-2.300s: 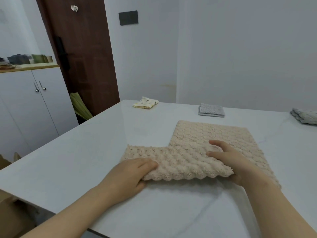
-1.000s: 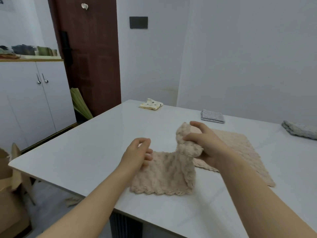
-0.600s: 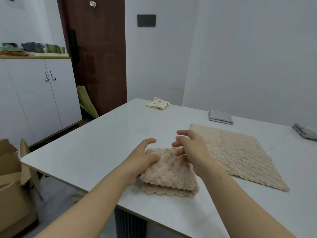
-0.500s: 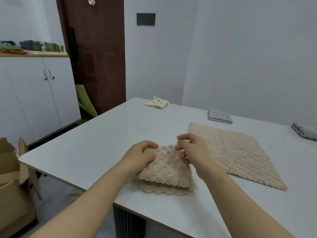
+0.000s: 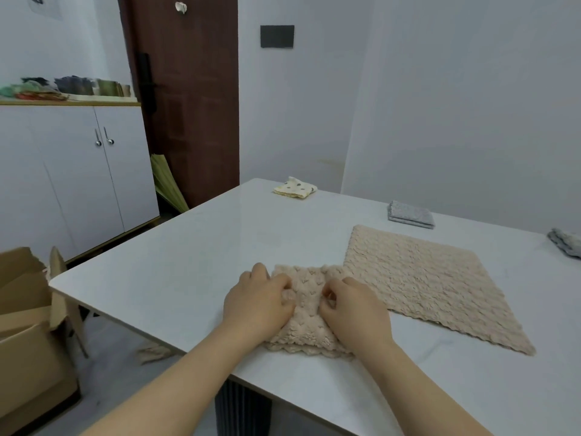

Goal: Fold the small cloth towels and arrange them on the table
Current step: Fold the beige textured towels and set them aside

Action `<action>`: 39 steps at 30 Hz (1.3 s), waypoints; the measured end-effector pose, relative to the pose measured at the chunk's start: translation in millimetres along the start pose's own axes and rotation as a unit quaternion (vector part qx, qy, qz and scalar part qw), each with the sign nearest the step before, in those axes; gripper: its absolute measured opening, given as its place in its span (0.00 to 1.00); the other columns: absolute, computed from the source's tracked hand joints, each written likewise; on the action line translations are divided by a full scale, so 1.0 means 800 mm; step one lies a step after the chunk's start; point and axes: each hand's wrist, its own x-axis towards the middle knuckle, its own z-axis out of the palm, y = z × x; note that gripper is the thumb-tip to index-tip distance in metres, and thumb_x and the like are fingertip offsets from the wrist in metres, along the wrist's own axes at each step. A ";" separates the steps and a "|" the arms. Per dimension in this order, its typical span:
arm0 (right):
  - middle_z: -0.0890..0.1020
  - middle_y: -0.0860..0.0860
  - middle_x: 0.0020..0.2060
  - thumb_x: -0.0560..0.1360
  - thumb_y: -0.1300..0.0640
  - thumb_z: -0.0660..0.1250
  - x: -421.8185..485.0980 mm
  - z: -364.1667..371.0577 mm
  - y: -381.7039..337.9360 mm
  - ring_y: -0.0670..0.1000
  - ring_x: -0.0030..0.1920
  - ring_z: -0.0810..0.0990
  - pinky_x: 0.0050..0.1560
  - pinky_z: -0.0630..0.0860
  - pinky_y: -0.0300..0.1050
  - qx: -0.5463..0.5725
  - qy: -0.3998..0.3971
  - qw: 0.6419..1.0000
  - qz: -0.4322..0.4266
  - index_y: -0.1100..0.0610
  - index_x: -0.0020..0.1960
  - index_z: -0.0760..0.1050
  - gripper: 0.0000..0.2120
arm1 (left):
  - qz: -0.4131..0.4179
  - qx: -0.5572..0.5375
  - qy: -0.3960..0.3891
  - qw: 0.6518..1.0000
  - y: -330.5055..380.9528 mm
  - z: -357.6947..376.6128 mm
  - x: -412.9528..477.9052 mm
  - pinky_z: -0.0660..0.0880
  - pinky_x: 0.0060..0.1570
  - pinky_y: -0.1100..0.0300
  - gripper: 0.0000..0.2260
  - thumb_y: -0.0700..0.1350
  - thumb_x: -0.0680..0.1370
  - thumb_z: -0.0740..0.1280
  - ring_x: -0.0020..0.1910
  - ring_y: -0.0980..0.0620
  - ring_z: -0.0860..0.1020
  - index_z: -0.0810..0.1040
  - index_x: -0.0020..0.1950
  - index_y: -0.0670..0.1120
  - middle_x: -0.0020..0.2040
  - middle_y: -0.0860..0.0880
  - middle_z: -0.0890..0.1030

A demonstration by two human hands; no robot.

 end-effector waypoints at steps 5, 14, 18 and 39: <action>0.66 0.50 0.71 0.74 0.47 0.54 -0.006 0.010 0.007 0.57 0.69 0.64 0.65 0.61 0.53 0.014 0.019 0.999 -0.035 0.49 0.66 0.69 0.22 | 0.056 -0.083 -0.062 0.993 -0.002 0.013 0.002 0.50 0.74 0.53 0.22 0.51 0.80 0.53 0.76 0.53 0.48 0.56 0.74 0.53 0.77 0.54 0.51; 0.54 0.43 0.76 0.81 0.50 0.46 -0.001 0.014 0.020 0.48 0.76 0.47 0.73 0.43 0.49 0.040 -0.107 0.993 -0.007 0.48 0.74 0.55 0.22 | 0.039 -0.003 -0.104 0.994 -0.001 0.033 -0.008 0.43 0.73 0.53 0.22 0.54 0.81 0.46 0.76 0.55 0.46 0.50 0.75 0.55 0.77 0.55 0.48; 0.54 0.43 0.75 0.80 0.49 0.47 -0.007 0.016 0.019 0.49 0.76 0.47 0.73 0.43 0.50 0.037 -0.081 0.996 -0.004 0.47 0.74 0.57 0.22 | 0.037 -0.010 -0.100 0.994 0.001 0.032 -0.010 0.43 0.74 0.53 0.22 0.54 0.81 0.47 0.76 0.55 0.47 0.51 0.76 0.54 0.77 0.55 0.50; 0.75 0.49 0.33 0.72 0.41 0.62 -0.031 0.009 0.026 0.55 0.42 0.76 0.40 0.67 0.46 0.107 0.006 0.990 0.092 0.53 0.34 0.66 0.17 | -0.136 -0.055 -0.080 0.986 -0.008 0.014 -0.001 0.70 0.56 0.53 0.30 0.69 0.66 0.65 0.57 0.48 0.74 0.70 0.57 0.48 0.55 0.51 0.78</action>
